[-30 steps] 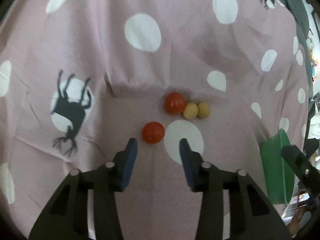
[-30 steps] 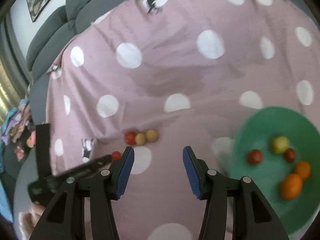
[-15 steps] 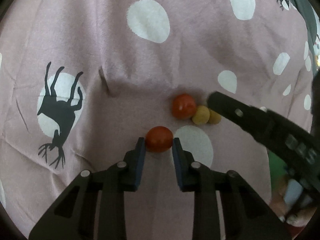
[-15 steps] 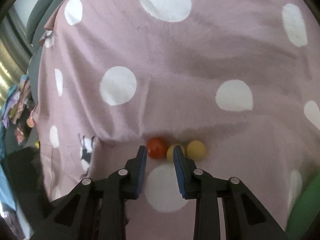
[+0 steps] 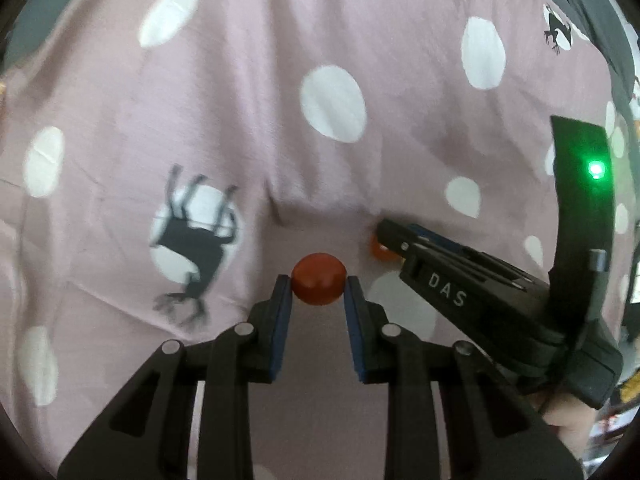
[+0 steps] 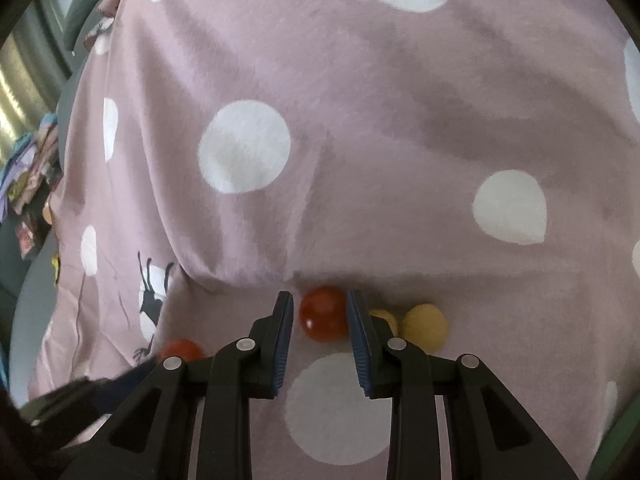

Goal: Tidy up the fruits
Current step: 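Grasp a red tomato with the left tool while the right tool grasps another red tomato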

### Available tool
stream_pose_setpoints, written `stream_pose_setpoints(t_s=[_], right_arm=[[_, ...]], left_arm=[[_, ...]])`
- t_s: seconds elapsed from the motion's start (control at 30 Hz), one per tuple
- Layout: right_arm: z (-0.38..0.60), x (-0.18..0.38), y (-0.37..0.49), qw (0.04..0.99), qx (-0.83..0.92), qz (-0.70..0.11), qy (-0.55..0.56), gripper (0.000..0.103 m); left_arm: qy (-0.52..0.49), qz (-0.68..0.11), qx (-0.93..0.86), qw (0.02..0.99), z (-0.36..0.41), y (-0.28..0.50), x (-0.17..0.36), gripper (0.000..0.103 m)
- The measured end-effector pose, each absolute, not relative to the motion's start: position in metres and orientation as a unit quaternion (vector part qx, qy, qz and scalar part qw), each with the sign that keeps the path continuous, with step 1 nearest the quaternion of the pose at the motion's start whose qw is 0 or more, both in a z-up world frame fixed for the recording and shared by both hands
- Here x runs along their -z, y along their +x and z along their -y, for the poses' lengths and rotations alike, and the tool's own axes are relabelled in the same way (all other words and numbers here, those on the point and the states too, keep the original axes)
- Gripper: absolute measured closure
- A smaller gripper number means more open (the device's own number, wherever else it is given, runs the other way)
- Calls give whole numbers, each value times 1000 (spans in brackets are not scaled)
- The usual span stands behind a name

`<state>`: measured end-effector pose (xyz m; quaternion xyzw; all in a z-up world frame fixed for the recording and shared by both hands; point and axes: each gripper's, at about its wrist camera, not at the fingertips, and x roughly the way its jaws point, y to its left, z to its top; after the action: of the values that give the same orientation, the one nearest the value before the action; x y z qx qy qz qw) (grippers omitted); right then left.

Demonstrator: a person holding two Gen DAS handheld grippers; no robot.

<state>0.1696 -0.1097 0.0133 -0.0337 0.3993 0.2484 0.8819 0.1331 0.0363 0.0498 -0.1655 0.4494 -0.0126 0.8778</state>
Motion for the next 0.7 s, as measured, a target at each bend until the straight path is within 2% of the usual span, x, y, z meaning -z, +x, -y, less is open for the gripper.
stream_pose_setpoints(t_s=[0.4,0.7], right_arm=[[92,-6,166,894,-234,-372,-87,72],[115,-16,167,880,-254,-400,-27,73]], left_arm=[[-164,-446,1,880,-42,127,-59,77],[-158,-432,1,888,-42,114,-79,77]])
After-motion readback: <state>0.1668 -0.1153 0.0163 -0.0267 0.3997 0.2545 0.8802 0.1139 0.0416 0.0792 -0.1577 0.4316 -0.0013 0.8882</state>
